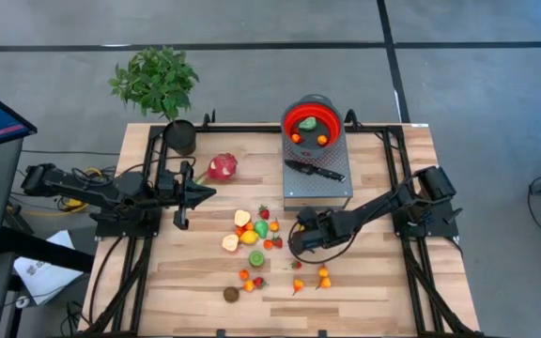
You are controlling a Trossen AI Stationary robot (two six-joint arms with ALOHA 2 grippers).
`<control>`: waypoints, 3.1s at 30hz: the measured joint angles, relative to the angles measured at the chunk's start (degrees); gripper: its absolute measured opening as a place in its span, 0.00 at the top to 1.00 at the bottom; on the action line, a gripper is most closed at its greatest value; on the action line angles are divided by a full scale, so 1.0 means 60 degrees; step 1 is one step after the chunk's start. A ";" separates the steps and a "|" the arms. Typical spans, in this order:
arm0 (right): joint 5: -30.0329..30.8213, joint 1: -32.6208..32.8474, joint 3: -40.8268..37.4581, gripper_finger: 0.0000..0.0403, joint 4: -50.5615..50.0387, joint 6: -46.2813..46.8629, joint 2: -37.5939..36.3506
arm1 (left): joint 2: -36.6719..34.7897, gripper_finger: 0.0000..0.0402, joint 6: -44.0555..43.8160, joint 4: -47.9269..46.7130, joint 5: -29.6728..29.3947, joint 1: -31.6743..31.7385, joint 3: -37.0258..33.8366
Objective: Pick & Place Fruit
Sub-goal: Put the lemon into the red colander on the shelf
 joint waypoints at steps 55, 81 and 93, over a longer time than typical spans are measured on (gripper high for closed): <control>-0.0028 0.0025 0.0000 0.52 0.0078 0.0047 -0.0004 | 0.0000 0.99 0.0000 0.0000 0.0000 -0.0002 0.0000; 0.0035 0.0025 0.0000 0.27 0.0073 0.0025 -0.0004 | 0.0000 0.99 -0.0001 0.0000 0.0002 -0.0003 0.0000; 0.0039 0.0025 0.0000 0.30 0.0073 0.0025 -0.0004 | 0.0000 0.99 -0.0002 0.0000 0.0000 -0.0001 0.0000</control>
